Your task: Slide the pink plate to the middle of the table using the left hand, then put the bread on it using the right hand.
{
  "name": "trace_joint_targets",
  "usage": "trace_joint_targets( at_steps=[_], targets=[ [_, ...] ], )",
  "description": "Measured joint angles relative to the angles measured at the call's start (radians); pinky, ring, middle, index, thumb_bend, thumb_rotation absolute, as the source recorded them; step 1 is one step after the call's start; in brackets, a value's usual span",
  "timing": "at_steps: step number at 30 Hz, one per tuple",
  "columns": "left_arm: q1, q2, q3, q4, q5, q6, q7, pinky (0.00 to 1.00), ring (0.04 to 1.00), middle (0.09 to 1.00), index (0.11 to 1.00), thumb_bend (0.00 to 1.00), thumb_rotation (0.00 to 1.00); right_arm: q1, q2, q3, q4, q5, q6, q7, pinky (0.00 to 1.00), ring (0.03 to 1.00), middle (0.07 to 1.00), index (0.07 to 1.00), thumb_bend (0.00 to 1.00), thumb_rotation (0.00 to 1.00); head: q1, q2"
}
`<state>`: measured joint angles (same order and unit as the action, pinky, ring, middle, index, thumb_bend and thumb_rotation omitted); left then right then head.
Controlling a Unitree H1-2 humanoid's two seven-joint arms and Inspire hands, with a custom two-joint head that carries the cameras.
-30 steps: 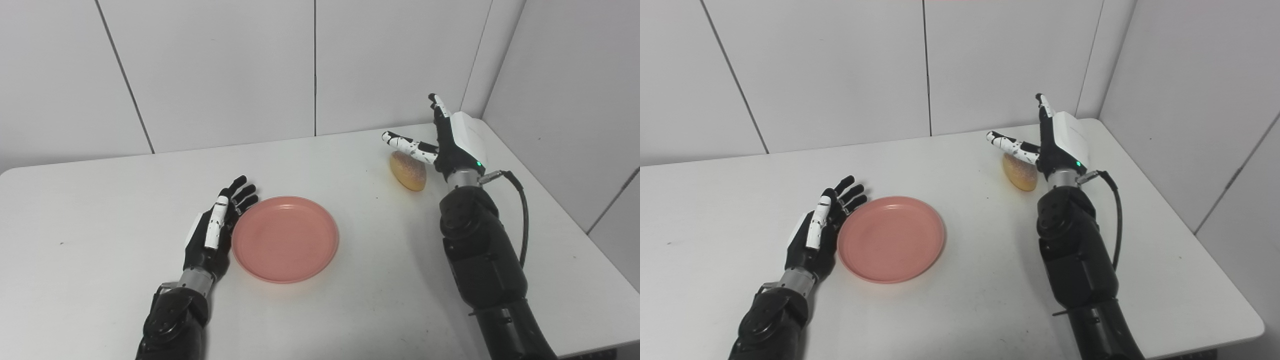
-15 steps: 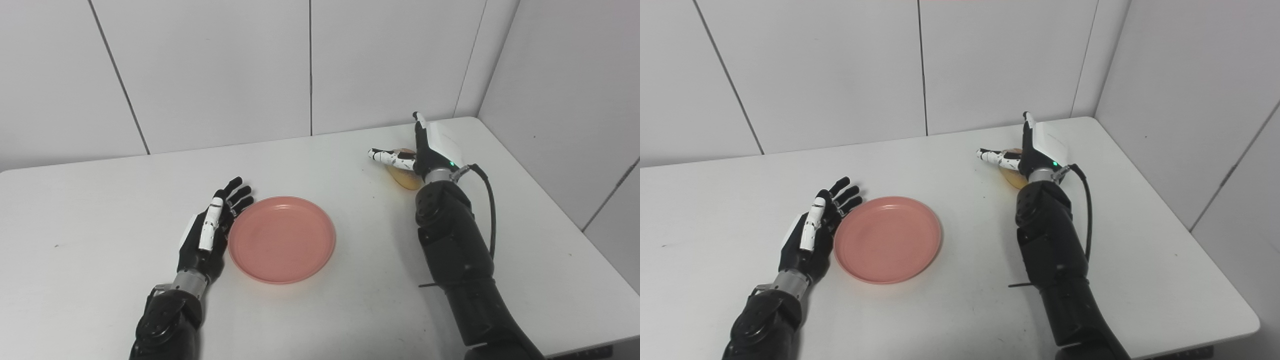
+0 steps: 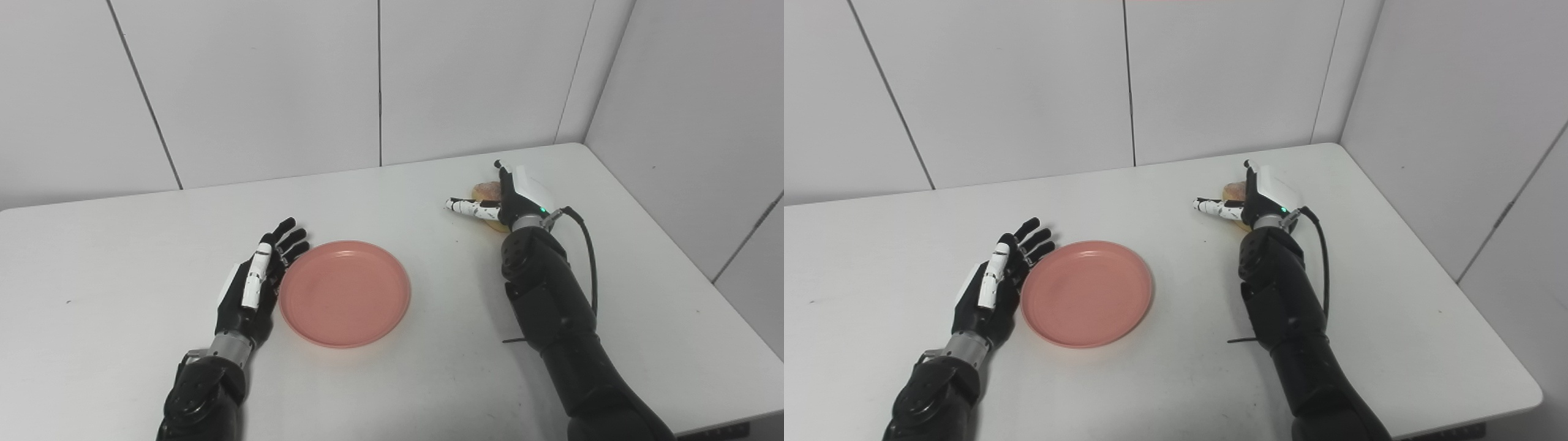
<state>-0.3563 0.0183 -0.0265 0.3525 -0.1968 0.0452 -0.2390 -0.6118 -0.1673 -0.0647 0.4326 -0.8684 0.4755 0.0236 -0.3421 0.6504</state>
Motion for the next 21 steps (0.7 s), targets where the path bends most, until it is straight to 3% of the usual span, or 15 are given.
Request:
trace_joint_targets(
  at_steps=[15, 21],
  targets=[
    [0.0, 0.007, -0.012, -0.002, 0.004, 0.0, 0.001, 0.89, 0.883, 0.885, 0.876, 0.35, 1.0, -0.008, -0.01, 0.0, 0.044, 0.039, 0.0, -0.029, 0.83, 0.91, 0.927, 0.904, 0.94, 0.55, 0.006, 0.005],
    [0.006, 0.007, -0.014, -0.009, 0.004, 0.0, 0.001, 0.89, 0.885, 0.887, 0.879, 0.34, 1.0, -0.016, -0.011, -0.004, 0.058, 0.078, 0.0, -0.074, 0.72, 0.838, 0.868, 0.856, 0.89, 0.4, 0.005, 0.009]
  ],
)
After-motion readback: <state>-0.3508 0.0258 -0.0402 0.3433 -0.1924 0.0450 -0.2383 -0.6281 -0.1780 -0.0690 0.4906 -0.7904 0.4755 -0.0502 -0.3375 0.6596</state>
